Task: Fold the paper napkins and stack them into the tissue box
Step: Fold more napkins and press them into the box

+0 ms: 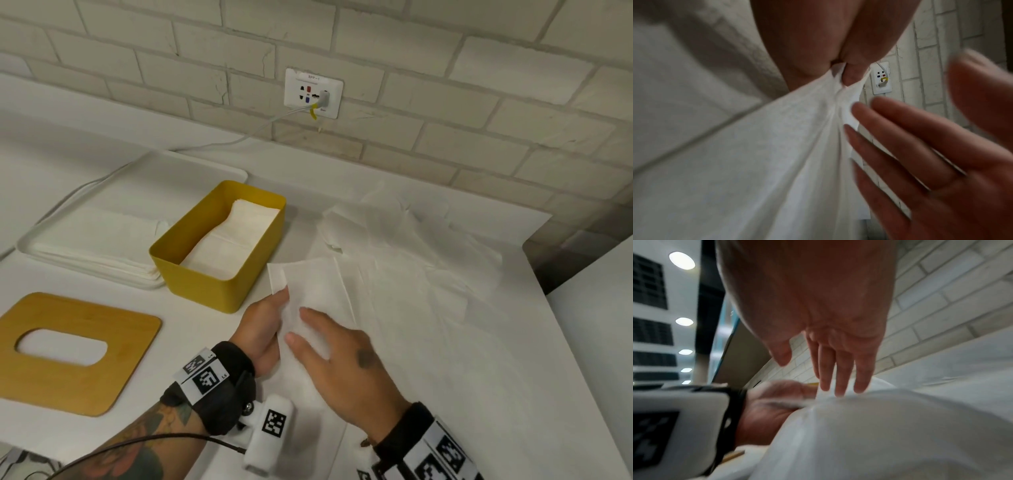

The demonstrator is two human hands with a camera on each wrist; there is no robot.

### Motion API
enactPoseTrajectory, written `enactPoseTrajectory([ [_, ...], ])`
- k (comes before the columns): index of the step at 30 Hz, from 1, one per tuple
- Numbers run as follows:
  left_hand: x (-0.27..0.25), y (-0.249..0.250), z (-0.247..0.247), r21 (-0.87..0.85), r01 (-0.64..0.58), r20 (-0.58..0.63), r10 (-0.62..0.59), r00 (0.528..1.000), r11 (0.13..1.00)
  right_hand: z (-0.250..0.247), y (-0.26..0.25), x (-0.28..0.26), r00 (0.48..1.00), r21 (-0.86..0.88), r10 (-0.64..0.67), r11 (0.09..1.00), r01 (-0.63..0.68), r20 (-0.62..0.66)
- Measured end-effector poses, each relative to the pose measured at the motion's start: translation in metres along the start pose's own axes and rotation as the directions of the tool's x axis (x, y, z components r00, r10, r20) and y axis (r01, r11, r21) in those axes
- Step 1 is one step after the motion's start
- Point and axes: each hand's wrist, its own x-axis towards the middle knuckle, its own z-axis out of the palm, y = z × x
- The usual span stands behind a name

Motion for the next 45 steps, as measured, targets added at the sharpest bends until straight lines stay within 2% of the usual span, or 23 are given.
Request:
enactPoseTrajectory([
  [1,0.000,0.001,0.000,-0.027,0.004,0.004,-0.004,1.000,1.000,-0.008,-0.001,0.001,0.996,0.102,0.015,0.995,-0.006,-0.085],
  [3,-0.002,0.003,0.000,-0.064,0.007,0.016,-0.006,1.000,0.998,-0.025,0.005,0.010,0.951,0.244,0.110,0.969,-0.037,-0.291],
  [4,-0.003,0.003,0.000,-0.065,0.007,0.032,-0.005,0.999,0.998,-0.034,0.010,0.015,0.931,0.280,0.173,0.957,-0.081,-0.322],
  [7,-0.006,0.003,0.003,-0.035,0.011,0.093,-0.007,0.996,0.999,-0.052,0.024,0.031,0.924,0.402,0.323,0.888,-0.221,-0.204],
  [9,-0.009,0.002,0.007,-0.016,0.013,0.129,-0.010,0.992,1.000,-0.053,0.033,0.039,0.914,0.514,0.377,0.820,-0.253,-0.153],
  [13,-0.012,0.005,0.009,-0.088,-0.034,0.120,0.045,0.992,0.996,-0.056,0.042,0.039,0.876,0.625,0.416,0.758,-0.185,-0.244],
  [16,-0.012,0.012,0.006,-0.104,-0.081,0.099,0.091,0.991,0.991,-0.071,0.040,0.027,0.871,0.639,0.385,0.761,-0.113,-0.305],
  [18,-0.012,0.014,0.005,-0.100,-0.085,0.102,0.095,0.990,0.991,-0.086,0.032,0.015,0.900,0.650,0.303,0.759,-0.031,-0.312],
  [21,-0.012,0.016,0.007,-0.104,-0.089,0.131,0.103,0.986,0.991,-0.102,0.013,0.003,0.969,0.736,0.121,0.673,0.079,-0.215],
  [23,-0.014,0.016,0.014,-0.101,-0.084,0.173,0.100,0.980,0.991,-0.103,0.006,0.005,0.985,0.782,0.056,0.615,0.097,-0.166],
  [24,-0.017,0.016,0.019,-0.092,-0.078,0.200,0.095,0.975,0.993,-0.100,0.004,0.008,0.986,0.784,0.060,0.615,0.083,-0.152],
  [28,-0.025,0.012,0.032,-0.007,-0.100,0.268,0.098,0.959,0.995,-0.075,0.017,0.028,0.967,0.685,0.202,0.728,-0.042,-0.155],
  [32,-0.021,0.006,0.030,0.002,-0.067,0.286,0.063,0.956,0.998,-0.059,0.029,0.033,0.935,0.692,0.327,0.707,-0.144,-0.140],
  [36,-0.024,0.005,0.031,0.029,-0.071,0.272,0.061,0.960,0.997,-0.052,0.030,0.034,0.922,0.651,0.354,0.739,-0.172,-0.158],
  [40,-0.023,0.006,0.031,0.087,-0.089,0.184,0.072,0.980,0.992,-0.049,0.025,0.033,0.929,0.651,0.345,0.738,-0.179,-0.136],
  [43,-0.019,0.008,0.030,0.127,-0.132,0.159,0.112,0.981,0.983,-0.041,0.026,0.025,0.945,0.666,0.319,0.720,-0.195,-0.068],
  [45,-0.017,0.011,0.027,0.126,-0.185,0.107,0.172,0.979,0.975,-0.032,0.035,0.017,0.948,0.619,0.318,0.744,-0.252,0.005],
])
